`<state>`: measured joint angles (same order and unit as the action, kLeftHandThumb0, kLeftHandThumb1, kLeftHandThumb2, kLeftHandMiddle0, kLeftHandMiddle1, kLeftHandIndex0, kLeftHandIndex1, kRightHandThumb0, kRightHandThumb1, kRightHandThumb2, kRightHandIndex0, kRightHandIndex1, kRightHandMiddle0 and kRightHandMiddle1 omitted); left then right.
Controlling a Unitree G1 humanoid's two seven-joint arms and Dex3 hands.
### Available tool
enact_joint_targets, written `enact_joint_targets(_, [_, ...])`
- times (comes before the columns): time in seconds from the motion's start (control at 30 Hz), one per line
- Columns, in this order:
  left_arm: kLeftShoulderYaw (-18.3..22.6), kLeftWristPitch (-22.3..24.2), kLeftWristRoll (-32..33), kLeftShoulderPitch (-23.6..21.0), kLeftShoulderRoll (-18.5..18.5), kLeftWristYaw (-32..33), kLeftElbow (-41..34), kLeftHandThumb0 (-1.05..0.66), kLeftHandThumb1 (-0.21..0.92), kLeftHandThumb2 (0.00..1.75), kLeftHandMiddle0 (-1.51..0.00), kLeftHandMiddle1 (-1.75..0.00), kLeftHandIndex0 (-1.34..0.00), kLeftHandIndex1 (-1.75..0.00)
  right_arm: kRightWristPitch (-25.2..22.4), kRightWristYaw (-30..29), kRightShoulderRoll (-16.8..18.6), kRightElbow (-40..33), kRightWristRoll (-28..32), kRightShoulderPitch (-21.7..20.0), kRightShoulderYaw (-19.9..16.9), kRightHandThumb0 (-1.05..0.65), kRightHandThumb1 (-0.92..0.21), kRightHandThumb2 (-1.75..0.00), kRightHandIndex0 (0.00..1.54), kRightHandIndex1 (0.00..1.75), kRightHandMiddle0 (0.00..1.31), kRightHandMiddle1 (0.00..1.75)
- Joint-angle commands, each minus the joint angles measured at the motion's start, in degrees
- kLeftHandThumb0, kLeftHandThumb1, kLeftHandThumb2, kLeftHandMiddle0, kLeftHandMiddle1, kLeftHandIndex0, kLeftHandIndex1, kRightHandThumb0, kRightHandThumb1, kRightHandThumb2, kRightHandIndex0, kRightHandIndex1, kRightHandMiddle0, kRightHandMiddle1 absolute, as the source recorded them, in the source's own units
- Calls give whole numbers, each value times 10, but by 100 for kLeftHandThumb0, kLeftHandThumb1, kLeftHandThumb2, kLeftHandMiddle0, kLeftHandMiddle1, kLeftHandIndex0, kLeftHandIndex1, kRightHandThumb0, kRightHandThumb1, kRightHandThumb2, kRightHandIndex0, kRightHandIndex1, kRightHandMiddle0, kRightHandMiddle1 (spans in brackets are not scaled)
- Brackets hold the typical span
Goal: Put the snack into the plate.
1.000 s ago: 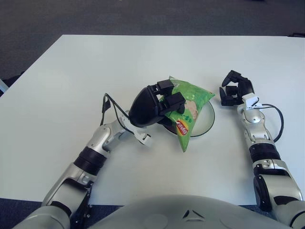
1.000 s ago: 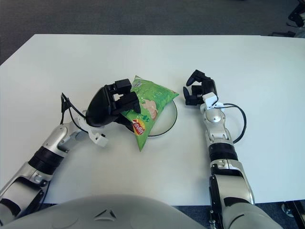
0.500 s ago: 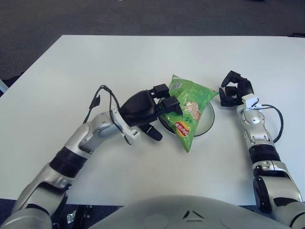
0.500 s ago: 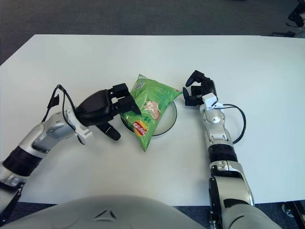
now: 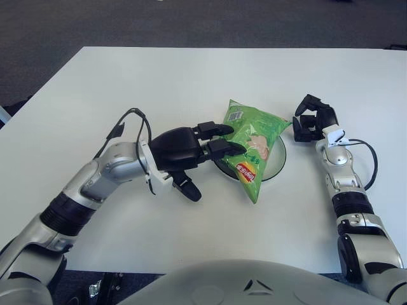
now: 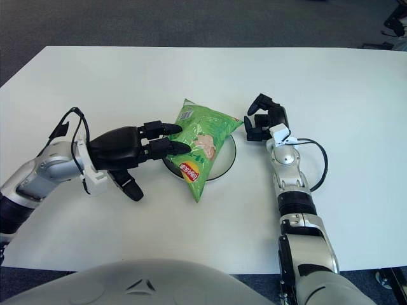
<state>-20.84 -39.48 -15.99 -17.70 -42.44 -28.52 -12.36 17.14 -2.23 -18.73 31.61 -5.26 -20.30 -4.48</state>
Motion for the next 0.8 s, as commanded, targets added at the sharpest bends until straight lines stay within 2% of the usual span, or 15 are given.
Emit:
enact_joint_targets(0.0, [13,-1,30,-10,-9,-28,7,-102,92,45,0,0,0,0,-32,11,12,36,-11,32,15,-51,-25,-140,131,175,67,175])
enact_joint_targets(0.2, [25,-1,72,-12,-11,-59,9,-105,92,39,0,0,0,0,-32,6,13,39,-13,31,17,-51,-25,-140,132,175,67,175])
enact_joint_targets(0.3, [37,22,118,-6,-18,-81,-6,-105,92,32,0,0,0,0,-32,1,12,41,-19,30,20,-51,-25,-140,132,175,67,175])
enact_joint_targets(0.43, [56,40,141,3,-19,-92,-17,-105,92,27,0,0,0,0,-32,-3,11,44,-24,26,23,-51,-25,-140,133,175,67,175])
enact_joint_targets(0.6, [76,50,147,14,-9,-90,-23,-105,92,26,0,0,0,0,-28,-8,10,48,-27,25,26,-51,-25,-140,133,175,67,175])
enact_joint_targets(0.77, [105,98,174,24,-12,-92,-45,-105,92,31,0,0,0,0,-15,-14,10,51,-29,25,29,-51,-24,-141,134,175,68,175])
